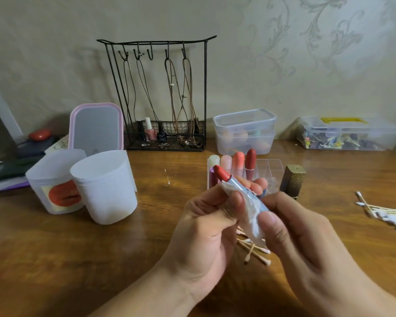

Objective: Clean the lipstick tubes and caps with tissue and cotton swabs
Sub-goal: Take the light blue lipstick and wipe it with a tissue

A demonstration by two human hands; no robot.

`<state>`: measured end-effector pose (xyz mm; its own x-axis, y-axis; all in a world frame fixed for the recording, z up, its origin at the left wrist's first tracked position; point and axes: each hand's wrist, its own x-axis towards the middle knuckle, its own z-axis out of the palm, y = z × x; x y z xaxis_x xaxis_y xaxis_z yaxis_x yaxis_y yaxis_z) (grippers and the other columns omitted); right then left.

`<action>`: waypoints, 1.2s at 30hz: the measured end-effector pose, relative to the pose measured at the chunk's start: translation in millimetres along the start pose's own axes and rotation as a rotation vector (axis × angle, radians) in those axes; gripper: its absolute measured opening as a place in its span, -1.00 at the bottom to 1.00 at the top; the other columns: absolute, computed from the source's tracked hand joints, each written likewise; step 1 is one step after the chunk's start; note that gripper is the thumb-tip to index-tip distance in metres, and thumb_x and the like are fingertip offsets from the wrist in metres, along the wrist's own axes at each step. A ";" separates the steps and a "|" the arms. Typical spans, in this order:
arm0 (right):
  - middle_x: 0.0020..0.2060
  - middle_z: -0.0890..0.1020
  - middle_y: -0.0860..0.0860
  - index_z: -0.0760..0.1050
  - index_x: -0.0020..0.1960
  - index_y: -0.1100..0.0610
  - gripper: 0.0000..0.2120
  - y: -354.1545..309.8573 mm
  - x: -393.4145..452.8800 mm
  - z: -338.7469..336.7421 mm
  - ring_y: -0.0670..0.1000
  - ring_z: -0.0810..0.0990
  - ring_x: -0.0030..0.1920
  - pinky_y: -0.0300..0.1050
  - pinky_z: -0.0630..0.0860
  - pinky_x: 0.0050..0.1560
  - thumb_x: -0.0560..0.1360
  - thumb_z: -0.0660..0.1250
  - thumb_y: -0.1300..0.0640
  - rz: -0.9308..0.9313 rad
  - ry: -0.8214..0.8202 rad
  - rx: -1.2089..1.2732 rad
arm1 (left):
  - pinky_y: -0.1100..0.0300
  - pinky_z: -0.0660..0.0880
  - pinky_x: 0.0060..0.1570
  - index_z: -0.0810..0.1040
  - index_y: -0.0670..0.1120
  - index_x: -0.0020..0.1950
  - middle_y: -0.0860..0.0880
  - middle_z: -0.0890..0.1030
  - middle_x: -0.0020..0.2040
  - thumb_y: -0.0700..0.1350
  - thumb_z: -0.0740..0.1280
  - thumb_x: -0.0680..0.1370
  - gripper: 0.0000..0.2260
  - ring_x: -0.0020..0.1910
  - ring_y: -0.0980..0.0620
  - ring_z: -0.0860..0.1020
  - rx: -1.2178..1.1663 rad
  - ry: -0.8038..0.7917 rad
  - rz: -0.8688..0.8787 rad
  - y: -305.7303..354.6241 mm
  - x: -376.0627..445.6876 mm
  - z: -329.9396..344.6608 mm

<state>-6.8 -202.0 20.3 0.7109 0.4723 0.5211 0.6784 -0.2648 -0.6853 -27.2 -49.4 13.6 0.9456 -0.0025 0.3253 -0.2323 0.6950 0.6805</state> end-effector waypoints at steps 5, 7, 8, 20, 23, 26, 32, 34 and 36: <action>-0.48 0.31 0.01 0.52 -0.23 0.09 -0.66 -17.8 6.2 -4.6 0.00 0.24 -0.61 -0.18 0.07 -0.60 0.53 0.27 -0.15 0.715 -0.453 1.062 | 0.11 0.60 -0.07 0.66 -0.20 -0.07 -0.18 0.66 -0.03 -0.10 0.47 0.43 -0.81 0.08 -0.09 0.63 -0.027 -0.078 -0.041 4.2 -2.0 1.8; -0.44 0.29 0.03 0.49 -0.18 0.13 -0.68 -18.5 8.7 -3.3 -0.01 0.22 -0.63 -0.24 0.05 -0.61 0.58 0.28 -0.10 0.744 -0.459 1.284 | 0.12 0.61 -0.12 0.68 -0.18 -0.08 -0.19 0.67 -0.02 -0.08 0.47 0.41 -0.81 0.04 -0.06 0.65 0.023 -0.079 -0.035 5.2 -1.5 2.8; -0.45 0.31 0.04 0.49 -0.19 0.12 -0.66 -12.9 8.4 -1.2 -0.01 0.25 -0.63 -0.27 0.09 -0.60 0.55 0.29 -0.14 0.760 -0.385 1.243 | 0.12 0.60 -0.07 0.68 -0.18 -0.07 -0.20 0.66 0.01 -0.07 0.51 0.37 -0.77 0.08 -0.08 0.63 0.028 -0.053 -0.041 4.3 -0.6 2.1; -0.44 0.39 0.10 0.59 -0.09 0.10 -0.61 -4.4 3.1 2.5 -0.07 0.32 -0.48 -0.32 0.26 -0.47 0.45 0.24 -0.22 0.176 -0.025 0.532 | -0.10 0.40 0.16 0.64 -0.09 0.11 -0.19 0.39 0.26 -0.03 0.55 0.33 -0.62 0.17 -0.22 0.40 0.011 0.031 -0.050 6.8 5.7 1.6; -0.43 0.40 0.08 0.59 -0.07 0.04 -0.63 -3.6 2.9 1.2 -0.04 0.33 -0.47 -0.33 0.26 -0.49 0.41 0.28 -0.24 0.215 -0.046 0.545 | 0.00 0.56 0.08 0.64 -0.09 0.13 -0.18 0.53 0.30 -0.13 0.41 0.45 -0.74 0.22 -0.16 0.54 -0.032 0.009 -0.053 8.2 5.6 -0.6; -0.42 0.42 0.02 0.60 -0.05 -0.02 -0.64 -3.4 3.7 1.7 0.02 0.33 -0.43 -0.22 0.26 -0.47 0.38 0.31 -0.26 0.246 -0.041 0.513 | 0.06 0.58 0.04 0.64 -0.15 0.10 -0.20 0.61 0.19 -0.17 0.46 0.42 -0.74 0.12 -0.14 0.60 -0.023 0.021 -0.073 6.8 5.8 -2.4; -0.41 0.50 -0.06 0.52 -0.05 -0.09 -0.63 -3.7 2.9 -6.7 -0.06 0.44 -0.45 -0.14 0.36 -0.43 0.44 0.19 -0.35 0.099 0.023 -0.055 | 0.08 0.58 0.04 0.68 -0.15 0.03 -0.21 0.65 0.08 -0.06 0.58 0.28 -0.63 0.05 -0.10 0.63 0.057 0.058 -0.071 3.2 4.1 -3.6; -0.39 0.48 -0.04 0.51 -0.09 -0.04 -0.60 -4.4 2.6 -9.2 -0.02 0.44 -0.42 -0.11 0.34 -0.43 0.47 0.17 -0.35 0.090 0.017 -0.168 | 0.10 0.57 0.00 0.68 -0.15 0.03 -0.20 0.65 0.08 -0.05 0.59 0.27 -0.62 0.03 -0.09 0.63 0.051 0.064 -0.077 3.5 4.2 -4.4; -0.40 0.46 0.01 0.53 -0.10 0.01 -0.55 -4.2 3.6 -8.2 -0.02 0.41 -0.42 -0.03 0.35 -0.42 0.47 0.18 -0.37 0.108 -0.027 -0.121 | 0.12 0.58 -0.03 0.69 -0.13 0.00 -0.16 0.67 0.03 -0.06 0.59 0.26 -0.64 0.00 -0.06 0.64 0.040 0.068 -0.078 4.8 4.5 -5.4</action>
<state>-5.6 -206.0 29.3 0.7765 0.4581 0.4326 0.6170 -0.4134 -0.6697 -22.8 -42.2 14.8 0.9740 -0.0057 0.2263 -0.1653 0.6653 0.7280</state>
